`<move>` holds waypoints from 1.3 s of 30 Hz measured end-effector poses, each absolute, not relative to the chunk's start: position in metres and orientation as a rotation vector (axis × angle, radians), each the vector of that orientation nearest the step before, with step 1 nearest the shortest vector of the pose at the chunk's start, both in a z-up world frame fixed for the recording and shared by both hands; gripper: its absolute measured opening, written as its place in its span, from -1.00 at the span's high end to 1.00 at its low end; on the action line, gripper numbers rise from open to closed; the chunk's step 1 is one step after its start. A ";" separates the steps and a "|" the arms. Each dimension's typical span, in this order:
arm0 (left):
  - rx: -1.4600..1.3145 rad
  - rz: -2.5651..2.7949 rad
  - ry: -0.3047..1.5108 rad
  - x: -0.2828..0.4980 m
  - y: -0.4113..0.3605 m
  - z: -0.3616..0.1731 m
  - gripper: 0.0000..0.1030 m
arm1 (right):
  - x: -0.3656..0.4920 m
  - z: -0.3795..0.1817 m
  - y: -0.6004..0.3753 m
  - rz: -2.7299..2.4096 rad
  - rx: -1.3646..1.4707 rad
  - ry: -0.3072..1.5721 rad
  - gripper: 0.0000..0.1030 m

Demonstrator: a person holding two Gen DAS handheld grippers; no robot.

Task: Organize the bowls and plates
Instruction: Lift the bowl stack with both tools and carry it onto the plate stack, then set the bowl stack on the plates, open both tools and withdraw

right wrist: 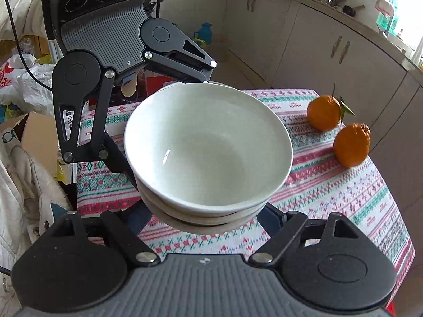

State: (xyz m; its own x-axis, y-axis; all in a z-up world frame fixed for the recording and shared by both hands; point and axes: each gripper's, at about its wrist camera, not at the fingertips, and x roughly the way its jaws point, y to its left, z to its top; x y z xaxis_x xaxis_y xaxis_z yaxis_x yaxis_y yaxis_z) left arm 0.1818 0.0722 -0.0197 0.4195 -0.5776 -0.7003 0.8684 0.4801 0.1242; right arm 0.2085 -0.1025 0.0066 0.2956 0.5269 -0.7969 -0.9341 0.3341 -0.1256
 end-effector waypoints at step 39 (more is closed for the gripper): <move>0.416 -0.709 0.721 0.216 0.170 -0.046 -0.80 | 0.276 -0.028 0.009 1.239 -0.698 0.723 -0.72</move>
State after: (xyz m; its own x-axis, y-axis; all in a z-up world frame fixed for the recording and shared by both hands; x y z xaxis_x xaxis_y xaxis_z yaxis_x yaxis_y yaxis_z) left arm 0.2158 0.1696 -0.0464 0.5377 -0.4401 -0.7192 0.7114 0.6947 0.1068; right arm 0.2765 0.0094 -0.0279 0.1719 0.5734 -0.8011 -0.9796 0.1858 -0.0772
